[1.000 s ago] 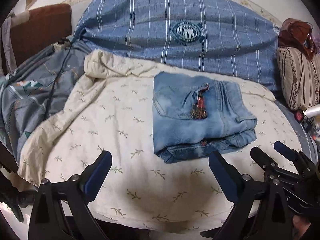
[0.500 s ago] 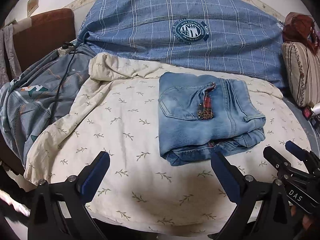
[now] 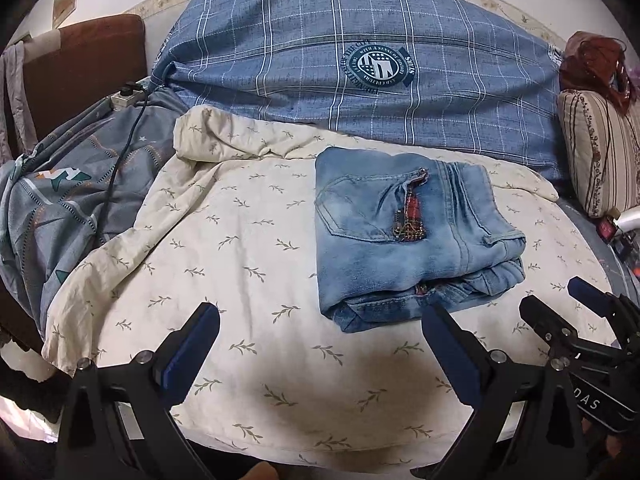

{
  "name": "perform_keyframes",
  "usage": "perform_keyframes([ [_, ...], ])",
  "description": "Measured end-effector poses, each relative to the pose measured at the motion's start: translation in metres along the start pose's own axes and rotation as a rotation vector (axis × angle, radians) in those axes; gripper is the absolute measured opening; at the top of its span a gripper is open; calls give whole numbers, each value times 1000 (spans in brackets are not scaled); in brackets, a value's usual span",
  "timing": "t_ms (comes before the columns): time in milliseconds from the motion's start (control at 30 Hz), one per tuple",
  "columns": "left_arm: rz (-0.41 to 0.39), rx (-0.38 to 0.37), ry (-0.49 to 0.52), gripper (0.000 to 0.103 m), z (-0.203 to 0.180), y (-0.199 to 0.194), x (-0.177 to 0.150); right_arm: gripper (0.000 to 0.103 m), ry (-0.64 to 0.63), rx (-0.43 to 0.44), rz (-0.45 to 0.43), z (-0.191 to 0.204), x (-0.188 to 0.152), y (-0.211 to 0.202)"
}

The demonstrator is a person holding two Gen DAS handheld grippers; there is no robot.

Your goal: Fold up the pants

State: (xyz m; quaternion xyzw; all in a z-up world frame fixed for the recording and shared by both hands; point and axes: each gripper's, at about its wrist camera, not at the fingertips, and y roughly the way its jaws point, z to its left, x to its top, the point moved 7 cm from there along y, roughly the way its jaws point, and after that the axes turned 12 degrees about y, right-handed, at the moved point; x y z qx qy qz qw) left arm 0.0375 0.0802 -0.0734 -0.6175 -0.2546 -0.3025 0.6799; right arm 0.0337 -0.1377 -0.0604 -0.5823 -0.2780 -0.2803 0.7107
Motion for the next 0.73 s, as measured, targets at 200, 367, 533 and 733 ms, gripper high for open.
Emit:
perform_keyframes([
  [200,11,-21,-6,101,2,2,4,84,-29,-5,7,9,0,-2],
  [367,23,-32,-7,101,0,6,8,84,-46,-8,1,13,1,-3],
  [533,28,-44,11,103,-9,8,12,84,-44,-11,4,9,1,-5],
  [733,15,-53,21,103,-16,11,22,84,-37,-17,2,3,3,-5],
])
